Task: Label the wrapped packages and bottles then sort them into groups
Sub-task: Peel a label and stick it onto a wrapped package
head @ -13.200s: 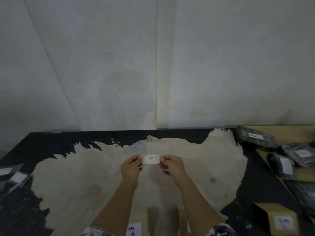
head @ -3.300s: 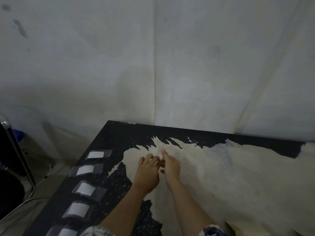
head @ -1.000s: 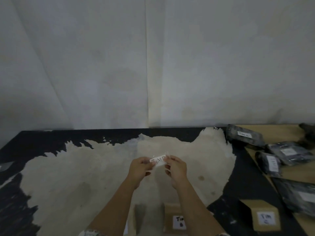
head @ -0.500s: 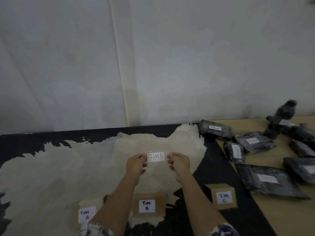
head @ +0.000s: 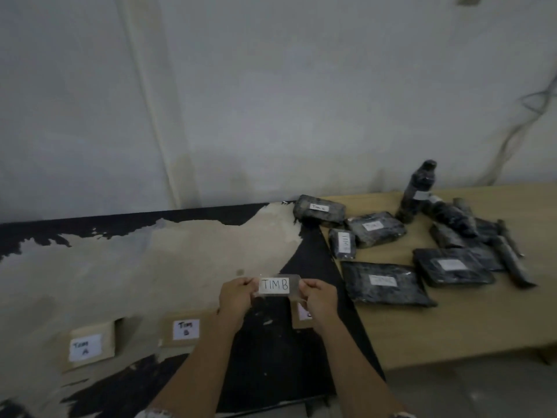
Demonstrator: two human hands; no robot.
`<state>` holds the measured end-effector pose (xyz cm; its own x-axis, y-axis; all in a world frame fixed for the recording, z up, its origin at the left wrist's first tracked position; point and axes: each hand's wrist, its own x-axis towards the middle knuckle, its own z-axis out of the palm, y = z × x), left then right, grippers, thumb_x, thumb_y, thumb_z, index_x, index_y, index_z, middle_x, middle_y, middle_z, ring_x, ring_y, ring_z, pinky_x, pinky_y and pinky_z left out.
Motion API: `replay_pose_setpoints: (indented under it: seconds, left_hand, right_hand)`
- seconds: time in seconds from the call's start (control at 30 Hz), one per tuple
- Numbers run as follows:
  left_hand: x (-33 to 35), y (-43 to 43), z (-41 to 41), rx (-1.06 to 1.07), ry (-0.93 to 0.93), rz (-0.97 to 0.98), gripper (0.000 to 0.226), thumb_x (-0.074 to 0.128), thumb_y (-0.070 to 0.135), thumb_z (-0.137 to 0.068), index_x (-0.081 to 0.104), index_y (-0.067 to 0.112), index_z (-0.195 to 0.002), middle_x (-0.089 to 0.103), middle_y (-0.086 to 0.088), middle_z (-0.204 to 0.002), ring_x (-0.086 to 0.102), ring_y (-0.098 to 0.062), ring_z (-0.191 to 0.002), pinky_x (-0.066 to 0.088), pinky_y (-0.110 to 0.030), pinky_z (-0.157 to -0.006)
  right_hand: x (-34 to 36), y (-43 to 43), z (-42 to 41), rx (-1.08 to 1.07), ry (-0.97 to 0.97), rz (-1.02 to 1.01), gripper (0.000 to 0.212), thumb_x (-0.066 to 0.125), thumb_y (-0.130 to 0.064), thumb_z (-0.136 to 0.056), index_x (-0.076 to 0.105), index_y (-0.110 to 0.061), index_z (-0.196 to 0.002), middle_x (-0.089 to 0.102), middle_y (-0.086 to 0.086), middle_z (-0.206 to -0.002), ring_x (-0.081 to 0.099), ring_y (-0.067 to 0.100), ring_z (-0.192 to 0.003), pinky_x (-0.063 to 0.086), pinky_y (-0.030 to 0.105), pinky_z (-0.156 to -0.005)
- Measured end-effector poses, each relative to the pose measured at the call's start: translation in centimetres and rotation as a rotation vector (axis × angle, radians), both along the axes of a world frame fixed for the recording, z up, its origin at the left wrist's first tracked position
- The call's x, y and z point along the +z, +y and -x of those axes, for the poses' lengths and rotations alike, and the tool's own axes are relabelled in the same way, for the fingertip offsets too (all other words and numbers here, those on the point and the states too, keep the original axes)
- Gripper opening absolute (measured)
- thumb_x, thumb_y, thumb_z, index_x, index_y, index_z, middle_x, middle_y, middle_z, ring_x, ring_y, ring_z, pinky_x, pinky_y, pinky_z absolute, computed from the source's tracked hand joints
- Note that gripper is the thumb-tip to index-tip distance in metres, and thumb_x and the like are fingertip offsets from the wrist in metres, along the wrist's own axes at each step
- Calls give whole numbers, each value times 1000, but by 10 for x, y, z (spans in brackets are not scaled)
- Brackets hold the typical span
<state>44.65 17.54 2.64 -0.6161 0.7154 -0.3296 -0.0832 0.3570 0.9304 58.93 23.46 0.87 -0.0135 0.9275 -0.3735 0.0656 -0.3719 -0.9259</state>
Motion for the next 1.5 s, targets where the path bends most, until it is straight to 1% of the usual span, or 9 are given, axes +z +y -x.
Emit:
replay_pose_setpoints:
  seconds: [0.13, 0.3, 0.47, 0.63, 0.83, 0.97, 1.1, 1.33, 1.5]
  left_hand:
    - [-1, 22, -54, -111, 14, 4, 17, 57, 18, -93, 69, 8, -98, 69, -7, -92, 62, -17, -81, 49, -26, -67]
    - [-4, 62, -105, -127, 14, 14, 18, 60, 20, -91, 70, 8, -100, 70, -10, -96, 66, -24, -89, 54, -38, -86]
    - [-3, 120, -175, -121, 18, -21, 16, 62, 20, -90, 72, 9, -96, 70, -7, -88, 62, -17, -78, 49, -31, -75]
    - [9, 174, -249, -125, 41, -52, 16, 63, 15, -89, 72, 5, -96, 68, -8, -87, 60, -15, -77, 49, -26, -70]
    - [11, 219, -319, -139, 80, -49, 18, 66, 17, -87, 72, 4, -99, 68, -5, -91, 61, -17, -86, 51, -28, -80]
    - [10, 245, -350, -145, 73, -20, 14, 65, 21, -88, 71, 9, -91, 66, -2, -84, 56, -11, -73, 46, -20, -64]
    - [3, 271, -372, -181, 44, 20, 11, 66, 21, -86, 69, 18, -76, 69, -3, -88, 64, -19, -89, 53, -34, -85]
    - [-7, 331, -388, -172, 71, 79, 16, 65, 20, -87, 72, 13, -99, 68, -1, -96, 61, -14, -88, 48, -26, -79]
    - [-7, 365, -387, -107, 88, 153, 21, 63, 22, -88, 71, 12, -104, 68, -4, -105, 61, -19, -97, 48, -28, -82]
  right_hand:
    - [-3, 14, -55, -81, 21, -4, 12, 59, -9, -91, 66, -11, -81, 68, 9, -82, 64, 20, -76, 54, 32, -66]
    - [0, 47, -110, -91, -11, -64, 13, 59, -11, -91, 65, -14, -80, 65, 4, -79, 59, 14, -74, 52, 30, -71]
    - [5, 105, -180, -81, -66, -68, 20, 64, -10, -88, 65, -16, -69, 64, 1, -69, 58, 18, -72, 52, 35, -74]
    - [15, 158, -257, -51, -127, -102, 5, 63, -15, -90, 67, -13, -88, 67, 4, -85, 61, 19, -85, 53, 37, -85]
    - [13, 202, -322, -109, -200, -88, 16, 57, -16, -93, 68, -5, -97, 66, 9, -86, 63, 26, -85, 54, 44, -83]
    - [13, 223, -345, -180, -182, -69, 18, 53, -13, -95, 66, -2, -100, 62, 10, -88, 57, 24, -84, 51, 41, -82]
    - [12, 249, -361, -207, -258, -66, 20, 47, -13, -97, 63, -1, -103, 60, 11, -93, 54, 21, -81, 43, 33, -74]
    - [2, 316, -369, -170, -573, 48, 30, 46, -22, -95, 65, -9, -114, 50, 18, -130, 45, 37, -120, 36, 47, -105]
    - [-4, 347, -361, -61, -647, 186, 38, 42, -27, -94, 56, -2, -119, 50, 19, -132, 45, 37, -122, 30, 48, -109]
